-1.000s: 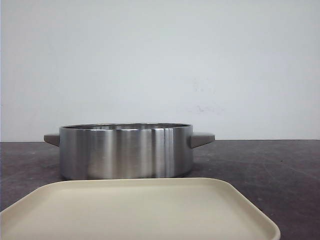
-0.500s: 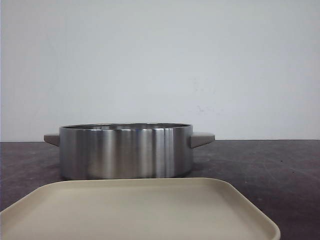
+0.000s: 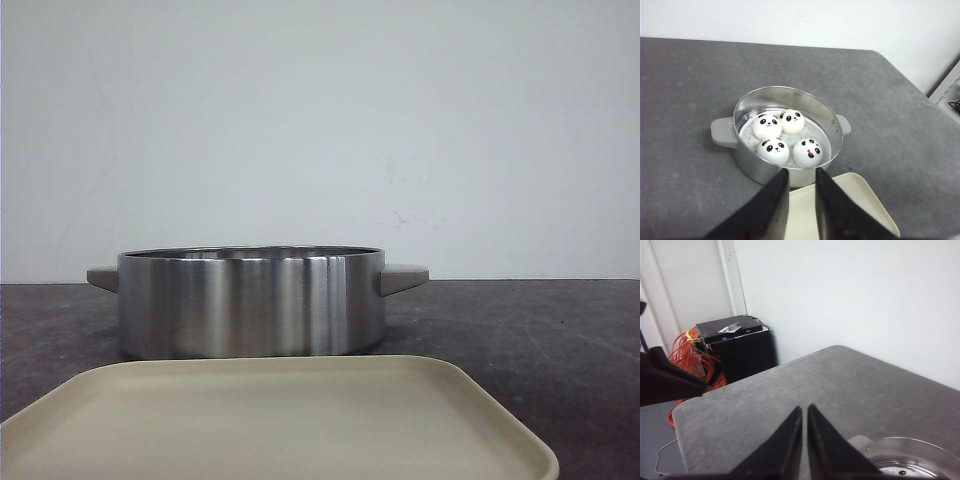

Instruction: Steam buns

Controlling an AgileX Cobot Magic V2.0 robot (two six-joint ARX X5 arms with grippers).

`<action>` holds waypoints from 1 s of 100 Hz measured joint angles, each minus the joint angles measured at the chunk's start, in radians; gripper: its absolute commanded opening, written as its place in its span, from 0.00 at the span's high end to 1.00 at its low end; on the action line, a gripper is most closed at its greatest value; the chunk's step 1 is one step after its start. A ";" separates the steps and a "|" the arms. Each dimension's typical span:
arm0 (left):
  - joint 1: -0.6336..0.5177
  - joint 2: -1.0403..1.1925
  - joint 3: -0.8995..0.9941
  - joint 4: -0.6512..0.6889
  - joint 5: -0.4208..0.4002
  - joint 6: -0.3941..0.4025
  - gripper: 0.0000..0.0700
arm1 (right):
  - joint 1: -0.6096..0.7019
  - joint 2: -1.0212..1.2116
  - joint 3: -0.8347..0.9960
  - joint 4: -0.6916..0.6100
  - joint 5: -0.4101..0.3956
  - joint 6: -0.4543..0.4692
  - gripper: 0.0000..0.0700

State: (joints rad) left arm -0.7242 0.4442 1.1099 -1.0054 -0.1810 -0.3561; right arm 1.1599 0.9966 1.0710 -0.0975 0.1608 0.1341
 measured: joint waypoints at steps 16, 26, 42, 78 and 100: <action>0.000 0.000 0.000 0.000 0.000 -0.001 0.92 | 0.000 0.000 0.000 0.000 0.000 0.000 0.98; 0.000 0.000 0.000 0.000 0.000 -0.002 0.92 | 0.000 0.000 0.000 0.000 0.000 0.000 0.98; 0.000 0.000 0.000 0.000 0.000 -0.002 0.92 | -0.001 -0.001 0.000 -0.001 0.000 0.000 0.98; 0.000 0.000 0.000 0.000 0.000 -0.002 0.92 | -0.246 -0.275 -0.282 -0.085 0.071 -0.006 0.98; 0.000 0.000 0.000 0.000 0.000 -0.002 0.92 | -0.528 -0.658 -0.710 0.141 -0.003 -0.049 0.98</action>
State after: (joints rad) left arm -0.7242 0.4438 1.1099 -1.0058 -0.1810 -0.3584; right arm 0.6323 0.3382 0.3614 0.0433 0.1581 0.0849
